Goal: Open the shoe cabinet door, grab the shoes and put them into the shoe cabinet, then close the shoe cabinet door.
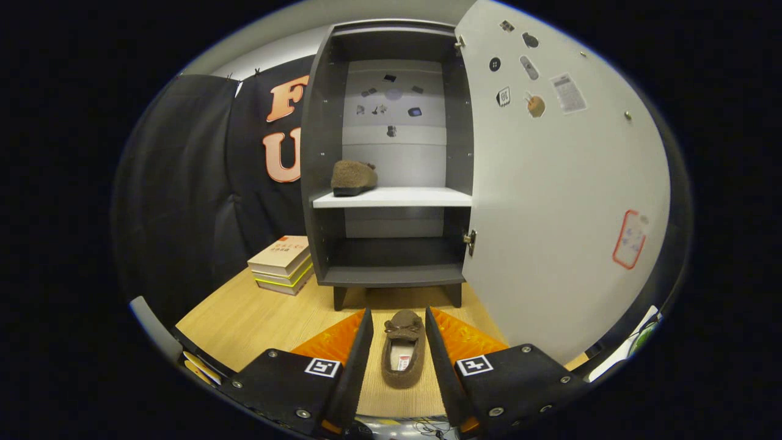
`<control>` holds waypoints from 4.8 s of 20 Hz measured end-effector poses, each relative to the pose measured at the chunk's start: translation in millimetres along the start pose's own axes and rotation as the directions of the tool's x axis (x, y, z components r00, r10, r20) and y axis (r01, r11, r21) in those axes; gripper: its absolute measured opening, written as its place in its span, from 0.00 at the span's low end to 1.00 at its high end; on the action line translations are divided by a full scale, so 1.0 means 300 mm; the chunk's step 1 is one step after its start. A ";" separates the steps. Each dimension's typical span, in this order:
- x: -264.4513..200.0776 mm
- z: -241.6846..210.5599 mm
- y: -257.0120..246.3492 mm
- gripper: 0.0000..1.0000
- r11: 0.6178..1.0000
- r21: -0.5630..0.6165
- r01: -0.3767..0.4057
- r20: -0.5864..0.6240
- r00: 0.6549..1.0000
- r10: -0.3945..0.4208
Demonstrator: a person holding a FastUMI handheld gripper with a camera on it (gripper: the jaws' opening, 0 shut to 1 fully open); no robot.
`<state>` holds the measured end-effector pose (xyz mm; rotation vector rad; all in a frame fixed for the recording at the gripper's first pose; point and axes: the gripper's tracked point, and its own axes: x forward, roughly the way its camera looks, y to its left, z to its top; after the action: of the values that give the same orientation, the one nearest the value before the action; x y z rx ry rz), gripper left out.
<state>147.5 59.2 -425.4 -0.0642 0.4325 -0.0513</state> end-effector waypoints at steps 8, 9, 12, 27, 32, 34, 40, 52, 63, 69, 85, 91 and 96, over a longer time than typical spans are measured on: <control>0.281 -0.315 0.050 0.55 0.999 0.032 -0.040 -0.157 0.987 0.044; 0.310 -0.349 0.060 0.55 0.998 0.037 -0.046 -0.175 0.983 0.052; 0.409 -0.433 0.084 0.55 0.998 0.037 -0.057 -0.215 0.974 0.064; 0.654 -0.544 0.090 0.07 0.998 -0.064 -0.003 -0.287 0.958 -0.016; 0.575 -0.443 0.070 0.05 0.998 -0.057 0.003 -0.287 0.958 -0.020; 0.521 -0.364 0.066 0.05 0.997 -0.073 -0.001 -0.270 0.963 -0.019; 0.377 -0.007 0.089 0.05 0.993 -0.115 -0.036 -0.169 0.986 0.017; 0.550 0.727 0.077 0.04 0.993 -0.114 -0.025 0.099 0.994 0.037; 0.925 0.874 0.013 0.04 0.991 -0.128 -0.046 0.102 0.993 0.060; 1.107 0.868 0.045 0.04 0.990 -0.113 -0.080 0.080 0.993 0.090; 1.201 0.878 0.060 0.17 0.993 -0.072 -0.097 0.016 0.995 0.099; 1.166 0.873 0.083 0.62 0.993 -0.079 -0.085 0.010 0.996 0.086; 1.117 0.855 0.118 0.86 0.993 -0.039 -0.115 -0.031 0.993 0.114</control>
<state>560.5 86.5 -335.4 -0.0790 0.4655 0.0696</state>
